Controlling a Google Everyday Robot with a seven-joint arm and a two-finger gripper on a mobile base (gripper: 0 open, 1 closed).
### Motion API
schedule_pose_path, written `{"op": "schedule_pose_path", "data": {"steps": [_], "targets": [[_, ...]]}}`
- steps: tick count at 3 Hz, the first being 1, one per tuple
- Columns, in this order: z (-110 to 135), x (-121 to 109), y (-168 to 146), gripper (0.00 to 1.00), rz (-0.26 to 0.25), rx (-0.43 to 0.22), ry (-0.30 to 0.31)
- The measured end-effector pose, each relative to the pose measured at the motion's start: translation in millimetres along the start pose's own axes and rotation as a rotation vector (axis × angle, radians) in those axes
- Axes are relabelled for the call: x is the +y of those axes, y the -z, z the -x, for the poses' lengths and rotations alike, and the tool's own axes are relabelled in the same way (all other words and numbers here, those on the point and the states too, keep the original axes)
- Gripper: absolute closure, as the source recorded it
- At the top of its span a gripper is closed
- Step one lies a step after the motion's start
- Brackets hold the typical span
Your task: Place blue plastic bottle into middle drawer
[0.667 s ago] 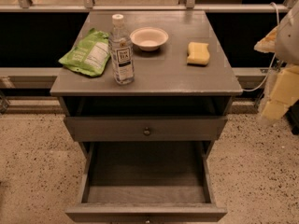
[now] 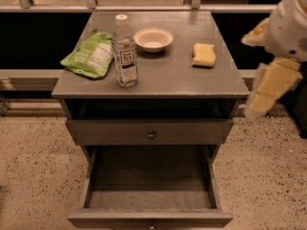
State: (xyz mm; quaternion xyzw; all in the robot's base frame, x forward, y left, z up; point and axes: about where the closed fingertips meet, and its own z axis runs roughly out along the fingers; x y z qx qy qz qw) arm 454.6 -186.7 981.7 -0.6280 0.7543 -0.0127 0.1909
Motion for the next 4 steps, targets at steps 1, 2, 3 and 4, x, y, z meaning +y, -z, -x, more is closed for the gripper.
{"op": "schedule_pose_path", "data": {"steps": [1, 2, 3, 4], "targets": [[89.2, -22.6, -19.1, 0.0, 0.015, -0.227, 0.126], [155.9, -31.3, -37.4, 0.0, 0.07, -0.448, 0.175], [161.6, -28.3, -36.7, 0.0, 0.082, -0.469, 0.174], [168.4, -42.2, -42.6, 0.0, 0.091, -0.538, 0.166]]}}
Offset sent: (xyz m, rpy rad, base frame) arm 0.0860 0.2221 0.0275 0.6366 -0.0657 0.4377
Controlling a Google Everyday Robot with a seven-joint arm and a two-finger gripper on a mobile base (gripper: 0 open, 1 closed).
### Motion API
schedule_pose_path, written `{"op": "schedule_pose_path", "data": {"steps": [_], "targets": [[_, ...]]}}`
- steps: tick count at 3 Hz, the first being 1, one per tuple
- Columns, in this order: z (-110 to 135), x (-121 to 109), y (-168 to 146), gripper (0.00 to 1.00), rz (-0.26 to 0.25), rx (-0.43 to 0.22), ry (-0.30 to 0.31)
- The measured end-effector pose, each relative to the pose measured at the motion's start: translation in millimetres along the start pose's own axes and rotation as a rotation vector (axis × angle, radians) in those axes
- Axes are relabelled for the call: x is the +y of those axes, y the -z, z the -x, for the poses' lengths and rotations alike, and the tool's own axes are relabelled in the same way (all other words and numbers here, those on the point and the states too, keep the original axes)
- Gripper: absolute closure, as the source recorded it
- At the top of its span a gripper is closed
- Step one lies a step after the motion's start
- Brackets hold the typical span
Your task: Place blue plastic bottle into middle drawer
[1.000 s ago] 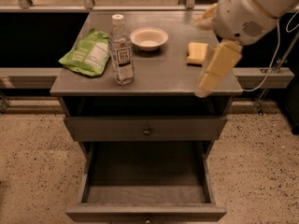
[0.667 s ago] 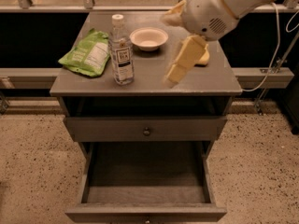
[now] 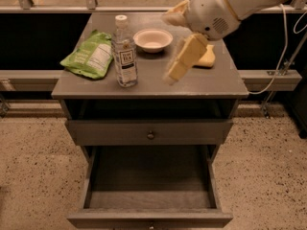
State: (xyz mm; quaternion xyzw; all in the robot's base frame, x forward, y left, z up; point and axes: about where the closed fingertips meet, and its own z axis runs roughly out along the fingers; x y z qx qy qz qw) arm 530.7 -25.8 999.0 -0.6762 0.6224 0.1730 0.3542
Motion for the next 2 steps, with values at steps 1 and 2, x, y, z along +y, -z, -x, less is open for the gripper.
{"op": "schedule_pose_path", "data": {"steps": [1, 2], "targets": [[-9.6, -47.0, -31.6, 0.0, 0.022, -0.147, -0.019], [-18.7, -82.9, -61.2, 0.0, 0.04, -0.251, -0.041]]}}
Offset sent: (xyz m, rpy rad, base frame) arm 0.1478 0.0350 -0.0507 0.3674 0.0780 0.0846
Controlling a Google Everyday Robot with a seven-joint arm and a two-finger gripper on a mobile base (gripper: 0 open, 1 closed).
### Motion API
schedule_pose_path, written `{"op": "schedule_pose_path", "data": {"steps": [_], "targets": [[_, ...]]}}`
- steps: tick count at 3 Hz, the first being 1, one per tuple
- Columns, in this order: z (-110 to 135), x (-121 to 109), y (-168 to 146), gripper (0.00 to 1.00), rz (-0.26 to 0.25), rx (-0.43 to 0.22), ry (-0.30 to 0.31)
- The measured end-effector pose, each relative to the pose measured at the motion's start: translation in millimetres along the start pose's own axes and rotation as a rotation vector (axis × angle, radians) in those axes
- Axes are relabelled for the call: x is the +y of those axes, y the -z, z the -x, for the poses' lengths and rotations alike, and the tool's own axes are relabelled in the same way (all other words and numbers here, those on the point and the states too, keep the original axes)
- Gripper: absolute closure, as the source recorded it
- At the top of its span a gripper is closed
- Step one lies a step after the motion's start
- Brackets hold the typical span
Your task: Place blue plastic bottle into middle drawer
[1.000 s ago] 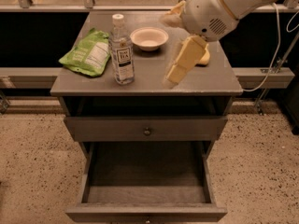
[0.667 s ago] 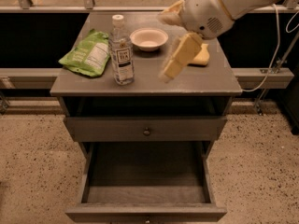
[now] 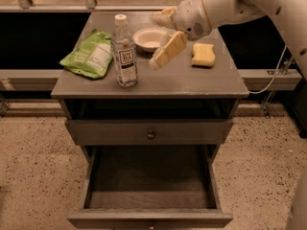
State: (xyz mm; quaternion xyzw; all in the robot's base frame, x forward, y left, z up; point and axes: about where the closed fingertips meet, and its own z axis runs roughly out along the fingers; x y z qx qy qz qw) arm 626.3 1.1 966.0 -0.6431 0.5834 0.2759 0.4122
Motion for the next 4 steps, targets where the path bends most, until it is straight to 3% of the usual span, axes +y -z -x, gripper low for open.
{"op": "schedule_pose_path", "data": {"steps": [1, 2, 3, 4], "targets": [[-17.3, -31.4, -38.9, 0.0, 0.023, -0.13, -0.045], [-14.6, -46.1, -63.5, 0.0, 0.054, -0.196, -0.044], [4.5, -48.5, -94.6, 0.26, 0.111, -0.29, -0.02], [26.1, -38.8, -108.6, 0.49, 0.162, -0.338, 0.017]]}}
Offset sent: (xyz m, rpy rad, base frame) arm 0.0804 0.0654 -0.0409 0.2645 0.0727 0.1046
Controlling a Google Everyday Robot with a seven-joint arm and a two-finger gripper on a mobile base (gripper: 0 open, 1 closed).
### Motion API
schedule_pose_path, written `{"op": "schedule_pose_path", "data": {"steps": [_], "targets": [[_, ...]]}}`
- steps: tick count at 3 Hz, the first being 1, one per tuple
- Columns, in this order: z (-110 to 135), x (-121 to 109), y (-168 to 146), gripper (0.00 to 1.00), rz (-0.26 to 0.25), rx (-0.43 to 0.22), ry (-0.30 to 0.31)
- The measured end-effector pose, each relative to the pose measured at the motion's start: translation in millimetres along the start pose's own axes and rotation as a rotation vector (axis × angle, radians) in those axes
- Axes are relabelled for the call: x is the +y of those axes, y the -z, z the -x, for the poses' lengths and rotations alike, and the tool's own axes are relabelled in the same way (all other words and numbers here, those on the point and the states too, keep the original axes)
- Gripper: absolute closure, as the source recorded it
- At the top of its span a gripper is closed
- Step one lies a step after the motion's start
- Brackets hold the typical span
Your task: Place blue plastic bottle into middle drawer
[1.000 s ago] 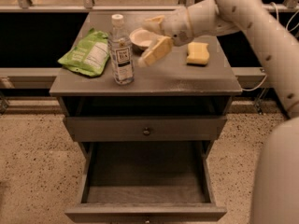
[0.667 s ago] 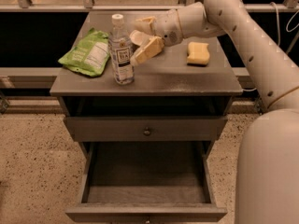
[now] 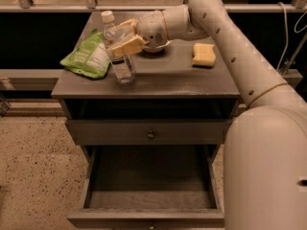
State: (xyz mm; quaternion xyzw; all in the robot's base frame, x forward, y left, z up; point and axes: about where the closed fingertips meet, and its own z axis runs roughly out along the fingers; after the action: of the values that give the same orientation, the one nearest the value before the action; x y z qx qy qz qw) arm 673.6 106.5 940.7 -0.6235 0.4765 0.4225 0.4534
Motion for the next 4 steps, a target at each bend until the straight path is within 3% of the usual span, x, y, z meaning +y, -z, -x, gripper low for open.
{"op": "schedule_pose_path", "data": {"steps": [1, 2, 3, 4], "targets": [[28.6, 32.4, 8.4, 0.8, 0.016, -0.077, 0.054], [72.7, 75.0, 31.2, 1.0, -0.076, -0.167, 0.175], [123.0, 132.8, 39.5, 1.0, -0.187, -0.298, 0.274], [97.8, 168.6, 59.8, 1.0, -0.28, -0.319, 0.188]]}}
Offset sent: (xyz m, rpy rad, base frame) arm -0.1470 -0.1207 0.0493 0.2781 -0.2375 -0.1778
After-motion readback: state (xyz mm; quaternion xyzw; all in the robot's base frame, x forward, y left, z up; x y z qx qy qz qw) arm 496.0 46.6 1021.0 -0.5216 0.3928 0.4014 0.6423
